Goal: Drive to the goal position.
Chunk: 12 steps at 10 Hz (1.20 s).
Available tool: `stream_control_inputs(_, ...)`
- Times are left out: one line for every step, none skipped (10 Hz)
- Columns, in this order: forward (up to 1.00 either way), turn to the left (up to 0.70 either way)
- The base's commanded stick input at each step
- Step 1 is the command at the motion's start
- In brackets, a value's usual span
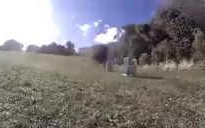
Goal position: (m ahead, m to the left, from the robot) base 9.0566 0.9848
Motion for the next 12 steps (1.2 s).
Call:
stream_control_inputs(0.5,0.0)
stream_control_inputs(0.5,0.0)
stream_control_inputs(0.5,0.0)
stream_control_inputs(0.5,0.0)
stream_control_inputs(0.5,0.0)
stream_control_inputs(0.5,0.0)
stream_control_inputs(0.5,0.0)
stream_control_inputs(0.5,0.0)
stream_control_inputs(0.46,0.0)
stream_control_inputs(0.36,0.0)
stream_control_inputs(0.26,0.0)
stream_control_inputs(0.17,0.0)
